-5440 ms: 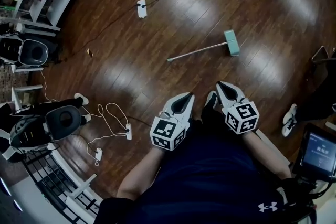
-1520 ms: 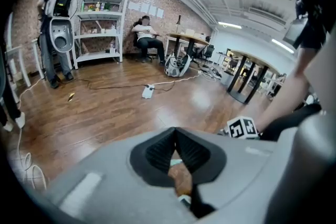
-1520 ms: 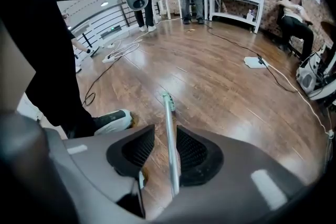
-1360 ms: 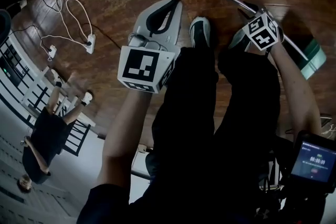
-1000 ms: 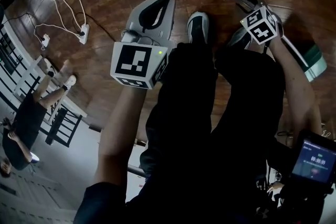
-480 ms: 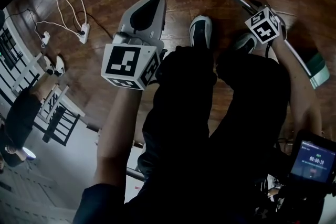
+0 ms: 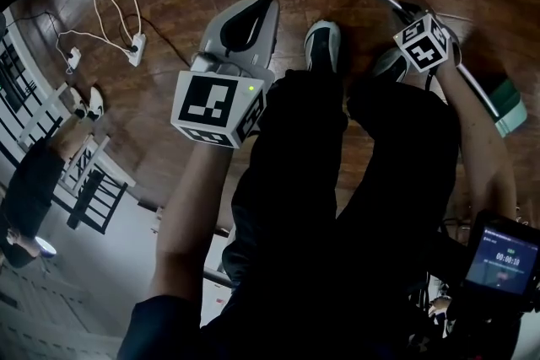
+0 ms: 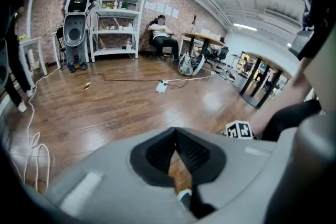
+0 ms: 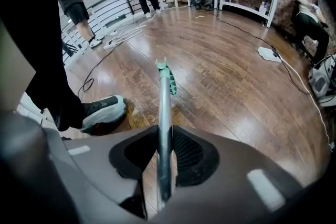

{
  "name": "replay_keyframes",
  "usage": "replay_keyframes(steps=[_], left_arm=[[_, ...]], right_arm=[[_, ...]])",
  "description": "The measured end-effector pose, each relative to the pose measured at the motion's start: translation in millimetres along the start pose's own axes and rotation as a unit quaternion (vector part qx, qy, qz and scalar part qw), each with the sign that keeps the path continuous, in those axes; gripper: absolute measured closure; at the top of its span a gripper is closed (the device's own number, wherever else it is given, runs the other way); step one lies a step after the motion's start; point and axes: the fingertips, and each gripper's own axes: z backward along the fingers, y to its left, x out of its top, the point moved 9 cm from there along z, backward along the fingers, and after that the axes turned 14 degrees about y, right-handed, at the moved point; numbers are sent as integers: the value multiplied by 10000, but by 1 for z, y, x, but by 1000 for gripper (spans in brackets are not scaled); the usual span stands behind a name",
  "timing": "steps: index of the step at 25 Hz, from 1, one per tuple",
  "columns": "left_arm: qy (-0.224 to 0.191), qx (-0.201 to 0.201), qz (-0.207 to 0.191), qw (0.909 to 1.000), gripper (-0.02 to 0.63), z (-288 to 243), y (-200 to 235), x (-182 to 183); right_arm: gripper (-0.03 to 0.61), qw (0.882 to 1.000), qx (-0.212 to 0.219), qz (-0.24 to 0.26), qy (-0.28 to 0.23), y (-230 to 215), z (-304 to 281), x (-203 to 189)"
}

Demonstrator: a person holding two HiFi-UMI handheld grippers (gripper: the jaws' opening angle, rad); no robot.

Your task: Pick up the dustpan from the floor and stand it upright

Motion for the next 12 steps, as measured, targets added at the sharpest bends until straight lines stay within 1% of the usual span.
replay_keyframes(steps=[3,7,12], left_arm=[[4,-23,7,10000,609,9,-2,5],[8,-54,-55,10000,609,6,4,8],[13,-78,-39,10000,609,5,4,10]], right_arm=[[483,10000,-92,-17,-15,-3,16,1],[482,9997,-196,-129,-42,-12,17,6],[479,9989,-346,-329,-15,-18,17,0]])
